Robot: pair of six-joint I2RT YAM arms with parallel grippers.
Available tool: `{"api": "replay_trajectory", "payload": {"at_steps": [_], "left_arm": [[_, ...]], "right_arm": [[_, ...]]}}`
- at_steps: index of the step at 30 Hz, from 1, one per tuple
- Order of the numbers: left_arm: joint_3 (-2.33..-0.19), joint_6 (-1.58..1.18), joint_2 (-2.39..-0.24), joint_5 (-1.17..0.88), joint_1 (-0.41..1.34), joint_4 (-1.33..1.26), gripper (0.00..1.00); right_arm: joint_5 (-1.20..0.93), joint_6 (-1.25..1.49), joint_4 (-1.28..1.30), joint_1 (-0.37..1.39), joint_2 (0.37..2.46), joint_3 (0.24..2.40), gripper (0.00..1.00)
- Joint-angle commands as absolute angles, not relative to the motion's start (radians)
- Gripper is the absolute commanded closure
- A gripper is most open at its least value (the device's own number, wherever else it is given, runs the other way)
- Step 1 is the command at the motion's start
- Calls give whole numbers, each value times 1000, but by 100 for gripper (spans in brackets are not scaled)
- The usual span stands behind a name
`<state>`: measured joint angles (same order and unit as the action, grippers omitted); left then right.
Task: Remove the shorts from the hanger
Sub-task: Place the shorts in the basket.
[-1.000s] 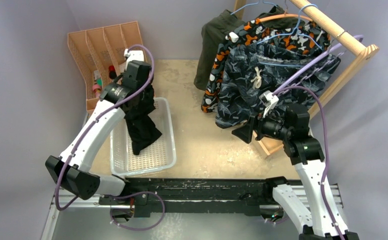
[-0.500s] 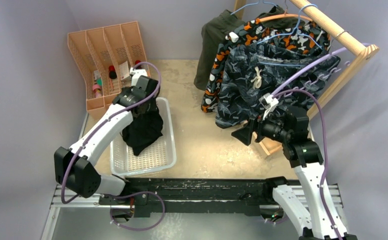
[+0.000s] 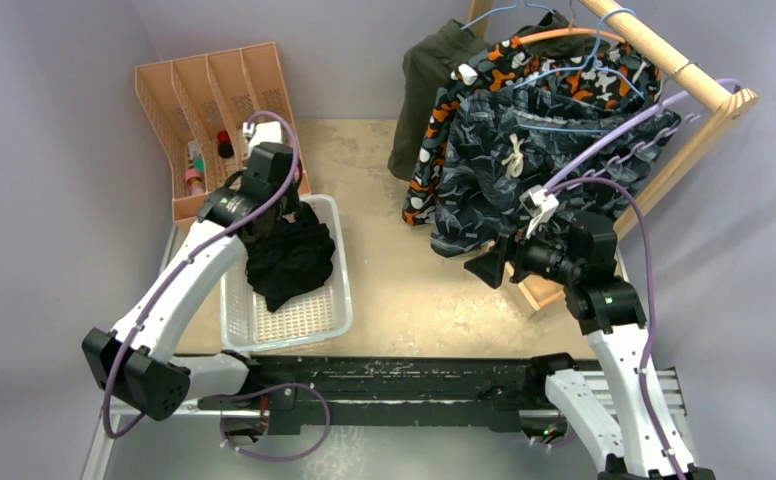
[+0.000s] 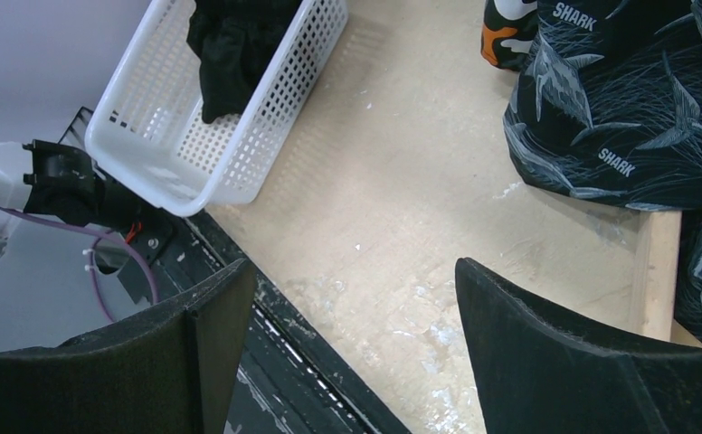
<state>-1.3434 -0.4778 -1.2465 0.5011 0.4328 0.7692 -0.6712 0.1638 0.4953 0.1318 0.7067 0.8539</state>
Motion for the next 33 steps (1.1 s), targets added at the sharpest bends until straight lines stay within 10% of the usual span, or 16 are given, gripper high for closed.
{"api": "replay_trajectory", "payload": {"at_steps": [1, 19, 28, 33], "left_arm": [[-1254, -518, -1331, 351, 429, 751, 76], [-1157, -530, -1608, 433, 310, 537, 88], [-1145, -527, -1406, 305, 310, 564, 76], [-1144, -533, -1350, 272, 310, 574, 74]], "right_arm": [[-661, 171, 476, 135, 694, 870, 18], [-810, 183, 501, 135, 676, 1032, 16], [-381, 286, 734, 135, 628, 1043, 10], [-713, 282, 621, 135, 572, 934, 17]]}}
